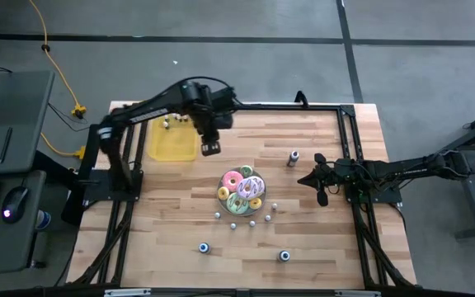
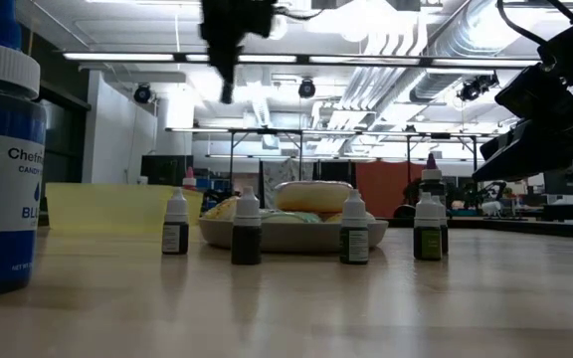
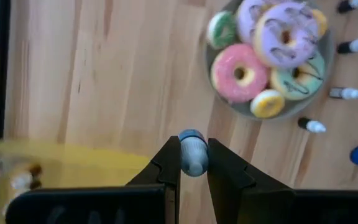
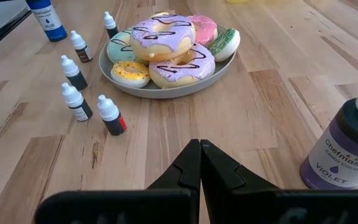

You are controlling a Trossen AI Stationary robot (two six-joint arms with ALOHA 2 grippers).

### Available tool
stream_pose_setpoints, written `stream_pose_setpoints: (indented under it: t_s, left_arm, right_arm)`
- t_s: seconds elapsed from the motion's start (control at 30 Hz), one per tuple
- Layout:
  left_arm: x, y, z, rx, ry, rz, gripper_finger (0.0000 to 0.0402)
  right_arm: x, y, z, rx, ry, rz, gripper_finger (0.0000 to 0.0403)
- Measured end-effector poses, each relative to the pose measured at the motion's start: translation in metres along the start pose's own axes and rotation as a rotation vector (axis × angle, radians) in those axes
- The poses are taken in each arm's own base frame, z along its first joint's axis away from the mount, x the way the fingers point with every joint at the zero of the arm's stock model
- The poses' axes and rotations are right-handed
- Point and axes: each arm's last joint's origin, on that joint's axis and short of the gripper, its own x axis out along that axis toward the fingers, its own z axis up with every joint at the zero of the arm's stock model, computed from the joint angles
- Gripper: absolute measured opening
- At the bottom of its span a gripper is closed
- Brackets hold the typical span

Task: Pick & Place food coloring
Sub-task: Put the small blue food coloring bottle into the yellow bin

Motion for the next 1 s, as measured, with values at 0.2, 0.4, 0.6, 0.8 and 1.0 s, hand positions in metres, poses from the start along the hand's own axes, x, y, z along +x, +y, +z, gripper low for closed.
stream_pose_setpoints:
  t_s: [0.2,0.4,0.6,0.8,1.0]
  left_arm:
    - [0.027,0.013,-0.055,-0.216,-0.083,-0.018,0.0042]
    - [0.055,0.035,-0.105,-0.555,-0.072,0.037,0.0042]
    - [0.065,0.060,-0.127,-0.716,-0.045,0.199,0.0042]
    - [0.067,0.086,-0.138,-0.812,-0.072,0.335,0.0042]
    - [0.082,0.111,-0.154,-0.907,-0.119,0.402,0.0042]
  right_arm:
    - [0.000,0.000,0.000,0.000,0.000,0.000,0.0000]
    - [0.000,0.000,0.000,0.000,0.000,0.000,0.0000]
    - [0.000,0.000,0.000,0.000,0.000,0.000,0.0000]
    - [0.000,0.000,0.000,0.000,0.001,0.000,0.0000]
    - [0.000,0.000,0.000,0.000,0.000,0.000,0.0000]
